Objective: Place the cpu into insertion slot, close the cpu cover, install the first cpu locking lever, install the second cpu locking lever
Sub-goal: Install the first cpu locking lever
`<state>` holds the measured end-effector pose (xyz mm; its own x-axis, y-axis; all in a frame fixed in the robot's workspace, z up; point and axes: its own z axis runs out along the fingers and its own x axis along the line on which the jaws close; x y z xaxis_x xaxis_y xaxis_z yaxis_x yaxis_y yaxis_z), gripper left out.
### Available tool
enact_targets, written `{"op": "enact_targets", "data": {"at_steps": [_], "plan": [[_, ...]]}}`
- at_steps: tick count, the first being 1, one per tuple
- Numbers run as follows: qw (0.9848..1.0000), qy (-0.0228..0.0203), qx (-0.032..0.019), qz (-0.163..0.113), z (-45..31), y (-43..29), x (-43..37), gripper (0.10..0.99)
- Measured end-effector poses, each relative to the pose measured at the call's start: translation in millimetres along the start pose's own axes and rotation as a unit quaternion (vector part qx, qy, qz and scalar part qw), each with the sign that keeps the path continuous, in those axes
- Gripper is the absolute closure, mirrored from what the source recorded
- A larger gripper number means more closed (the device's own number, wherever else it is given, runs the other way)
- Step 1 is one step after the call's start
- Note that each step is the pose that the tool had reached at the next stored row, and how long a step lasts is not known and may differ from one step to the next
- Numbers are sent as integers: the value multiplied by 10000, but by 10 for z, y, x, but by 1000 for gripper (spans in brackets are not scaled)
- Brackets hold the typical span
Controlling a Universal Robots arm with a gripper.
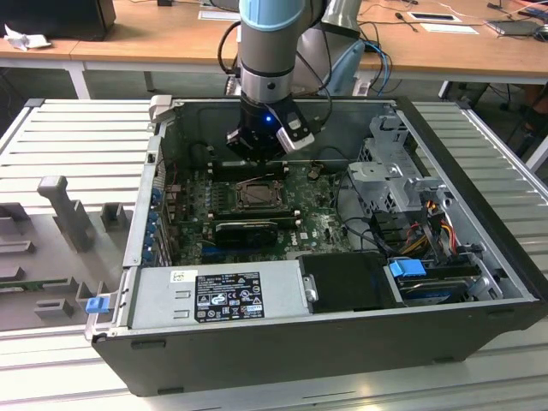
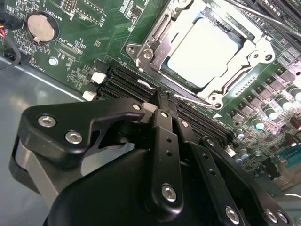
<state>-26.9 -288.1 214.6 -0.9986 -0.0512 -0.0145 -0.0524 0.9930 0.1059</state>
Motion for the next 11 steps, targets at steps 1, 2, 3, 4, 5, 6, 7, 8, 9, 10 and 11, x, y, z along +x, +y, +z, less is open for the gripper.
{"op": "enact_targets", "data": {"at_steps": [1,2,3,4,5,6,7,8,9,10,11], "plan": [[10000,-1,0,2,4,-1,-4,980],[10000,0,1,3,5,-1,-10,980],[10000,0,1,3,7,-2,-19,980],[10000,0,1,3,8,-3,-27,980],[10000,-1,0,5,10,-3,-35,980],[10000,-1,0,5,11,-4,-41,980],[10000,-2,-1,7,19,-5,-57,980],[10000,-2,0,7,29,-7,-77,980],[10000,-4,0,8,37,-8,-79,980],[10000,-5,0,8,42,-9,-79,980],[10000,-5,1,8,45,-10,-79,980]]}}
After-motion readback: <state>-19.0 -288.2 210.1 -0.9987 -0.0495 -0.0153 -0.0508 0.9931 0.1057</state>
